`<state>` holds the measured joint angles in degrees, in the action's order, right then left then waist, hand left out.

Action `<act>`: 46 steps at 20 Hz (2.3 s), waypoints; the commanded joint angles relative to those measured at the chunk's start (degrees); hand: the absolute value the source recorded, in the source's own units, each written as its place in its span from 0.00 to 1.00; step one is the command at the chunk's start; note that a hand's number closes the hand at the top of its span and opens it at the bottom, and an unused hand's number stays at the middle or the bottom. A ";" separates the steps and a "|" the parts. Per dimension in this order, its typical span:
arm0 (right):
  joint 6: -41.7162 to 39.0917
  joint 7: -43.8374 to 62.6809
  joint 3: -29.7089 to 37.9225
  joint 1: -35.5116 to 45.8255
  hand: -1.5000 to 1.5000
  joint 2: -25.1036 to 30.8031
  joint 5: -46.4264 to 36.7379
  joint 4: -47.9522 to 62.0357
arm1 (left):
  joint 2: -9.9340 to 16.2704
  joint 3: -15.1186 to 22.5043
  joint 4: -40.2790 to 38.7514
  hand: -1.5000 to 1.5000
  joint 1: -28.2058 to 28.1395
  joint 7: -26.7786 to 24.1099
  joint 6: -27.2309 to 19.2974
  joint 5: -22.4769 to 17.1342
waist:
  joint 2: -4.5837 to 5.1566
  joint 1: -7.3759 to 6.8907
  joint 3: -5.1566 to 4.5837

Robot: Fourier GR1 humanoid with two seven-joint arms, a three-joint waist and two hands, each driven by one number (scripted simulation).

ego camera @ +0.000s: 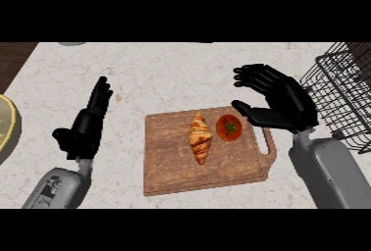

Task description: Pick the croissant from the cutting board and place it in the tiered basket

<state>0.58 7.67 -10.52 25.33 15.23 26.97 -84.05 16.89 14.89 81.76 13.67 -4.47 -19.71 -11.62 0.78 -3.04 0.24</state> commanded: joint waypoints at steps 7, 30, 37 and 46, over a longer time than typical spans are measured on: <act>-24.23 5.10 -0.48 9.08 0.00 8.00 7.04 3.38 | -3.78 5.25 3.46 0.50 -1.46 3.37 -6.22 7.40 | -0.92 2.66 -0.22; -38.09 46.69 -29.75 42.80 0.00 -2.82 -22.63 -3.07 | -1.02 2.83 7.62 0.50 -4.12 6.41 -2.72 6.97 | -1.03 2.28 -0.30; -40.42 47.78 -31.68 41.93 0.00 -8.17 -25.97 0.38 | -2.66 1.77 5.99 0.50 -4.25 4.81 -1.91 7.69 | -0.91 2.65 -0.28; -41.09 53.58 -36.14 40.59 0.00 -10.59 -26.78 4.28 | -3.58 0.87 5.66 0.50 -4.53 5.11 -2.53 8.73 | -1.04 2.91 -0.29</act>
<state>-37.58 52.74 -44.74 66.32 6.97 1.17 -80.54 13.05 16.45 86.58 10.15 0.77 -22.60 -2.84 -0.21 -0.03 -0.05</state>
